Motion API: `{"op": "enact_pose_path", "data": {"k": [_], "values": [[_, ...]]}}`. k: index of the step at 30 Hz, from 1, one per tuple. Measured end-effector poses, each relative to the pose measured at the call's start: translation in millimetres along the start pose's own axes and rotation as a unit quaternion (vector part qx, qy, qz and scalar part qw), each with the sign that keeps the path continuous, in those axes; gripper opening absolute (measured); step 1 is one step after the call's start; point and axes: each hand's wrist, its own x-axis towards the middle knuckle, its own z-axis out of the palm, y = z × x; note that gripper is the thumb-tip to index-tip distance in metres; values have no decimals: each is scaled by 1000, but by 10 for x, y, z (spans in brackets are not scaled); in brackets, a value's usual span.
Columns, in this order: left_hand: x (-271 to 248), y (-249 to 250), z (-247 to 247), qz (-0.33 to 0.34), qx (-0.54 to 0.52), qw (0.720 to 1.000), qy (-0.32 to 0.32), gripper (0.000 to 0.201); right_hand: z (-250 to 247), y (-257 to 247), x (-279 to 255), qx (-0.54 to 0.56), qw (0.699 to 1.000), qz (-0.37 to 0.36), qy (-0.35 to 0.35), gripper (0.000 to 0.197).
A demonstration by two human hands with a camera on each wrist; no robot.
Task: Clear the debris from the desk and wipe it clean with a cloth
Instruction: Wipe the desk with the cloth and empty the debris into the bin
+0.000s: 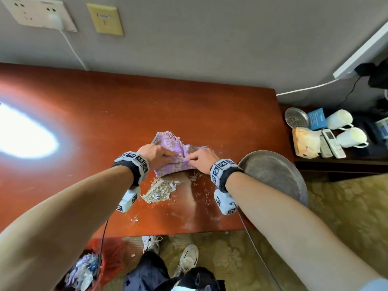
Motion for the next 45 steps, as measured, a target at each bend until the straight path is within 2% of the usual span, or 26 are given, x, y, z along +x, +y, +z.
{"op": "enact_pose_path", "data": {"k": [5,10,17,22,29,32,39,45], "values": [[399,77,-257,7,3,1000,-11,36,-267,123,182,-9,997,58,57,25],[836,265,-287,62,-5,998,-21,38,-294,328,212,-79,985,112,107,29],[1065,440,-169,123,15,988,-93,41,-155,536,87,0,968,231,102,32],[1016,412,-113,140,12,981,-133,43,70,554,-31,22,967,235,91,39],[708,303,58,145,33,979,-137,43,269,450,-335,-46,978,195,47,44],[574,248,119,151,23,976,-156,42,436,355,-464,-72,980,179,43,39],[278,163,269,154,26,978,-135,39,695,113,-656,-78,985,142,58,30],[129,254,172,85,-9,991,-107,33,426,73,-758,-22,987,122,104,28]]}}
